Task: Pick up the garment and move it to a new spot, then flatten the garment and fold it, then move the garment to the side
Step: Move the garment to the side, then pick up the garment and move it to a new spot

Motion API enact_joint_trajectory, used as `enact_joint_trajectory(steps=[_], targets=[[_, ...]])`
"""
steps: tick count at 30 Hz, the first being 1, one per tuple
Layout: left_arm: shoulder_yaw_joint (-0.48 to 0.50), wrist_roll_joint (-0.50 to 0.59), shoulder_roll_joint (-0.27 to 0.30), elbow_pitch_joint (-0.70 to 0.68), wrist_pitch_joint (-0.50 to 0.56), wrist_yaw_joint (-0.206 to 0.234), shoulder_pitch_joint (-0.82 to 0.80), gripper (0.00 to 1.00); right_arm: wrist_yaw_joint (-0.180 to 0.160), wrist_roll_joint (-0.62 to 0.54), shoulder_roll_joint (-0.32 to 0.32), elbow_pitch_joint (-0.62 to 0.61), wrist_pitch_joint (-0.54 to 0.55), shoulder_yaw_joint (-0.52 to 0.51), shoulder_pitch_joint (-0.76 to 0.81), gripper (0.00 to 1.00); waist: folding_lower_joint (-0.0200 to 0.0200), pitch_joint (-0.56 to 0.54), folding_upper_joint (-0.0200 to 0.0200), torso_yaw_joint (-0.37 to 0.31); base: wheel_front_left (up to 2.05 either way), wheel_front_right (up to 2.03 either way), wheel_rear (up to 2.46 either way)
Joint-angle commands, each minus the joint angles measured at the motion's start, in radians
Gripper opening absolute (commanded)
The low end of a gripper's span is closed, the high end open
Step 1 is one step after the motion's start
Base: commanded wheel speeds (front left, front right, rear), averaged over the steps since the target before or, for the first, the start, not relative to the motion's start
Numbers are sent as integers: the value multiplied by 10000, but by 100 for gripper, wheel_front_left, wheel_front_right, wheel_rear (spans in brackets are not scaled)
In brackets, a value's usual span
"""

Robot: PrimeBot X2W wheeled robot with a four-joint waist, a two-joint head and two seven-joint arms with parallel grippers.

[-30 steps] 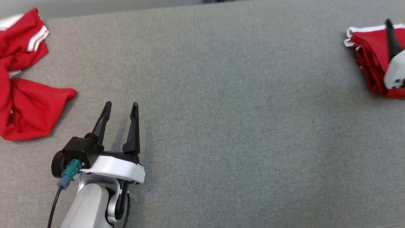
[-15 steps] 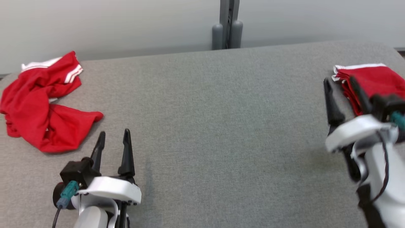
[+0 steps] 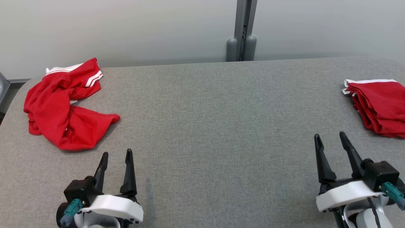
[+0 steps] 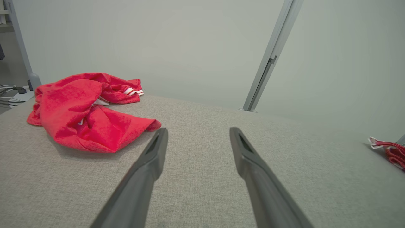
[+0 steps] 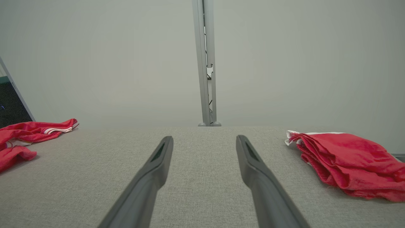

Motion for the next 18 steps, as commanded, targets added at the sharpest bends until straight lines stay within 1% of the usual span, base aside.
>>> enact_joint_trajectory(steps=[1, 9, 18], targets=[[-7, -7, 24, -75, -47, 73, 121, 100, -3, 184, -17, -237, -51, 93, 260, 100, 0, -15, -1, 11, 0, 0, 0], [-94, 201, 18, -109, -47, 106, -23, 100, -3, 632, -13, -542, -51, 396, 662, 100, 0, 16, -1, -32, 0, 0, 0], [-156, 211, 16, -107, -48, 141, -70, 100, -3, 586, -11, -512, -33, 344, 679, 100, 0, 6, -1, -4, 0, 0, 0]])
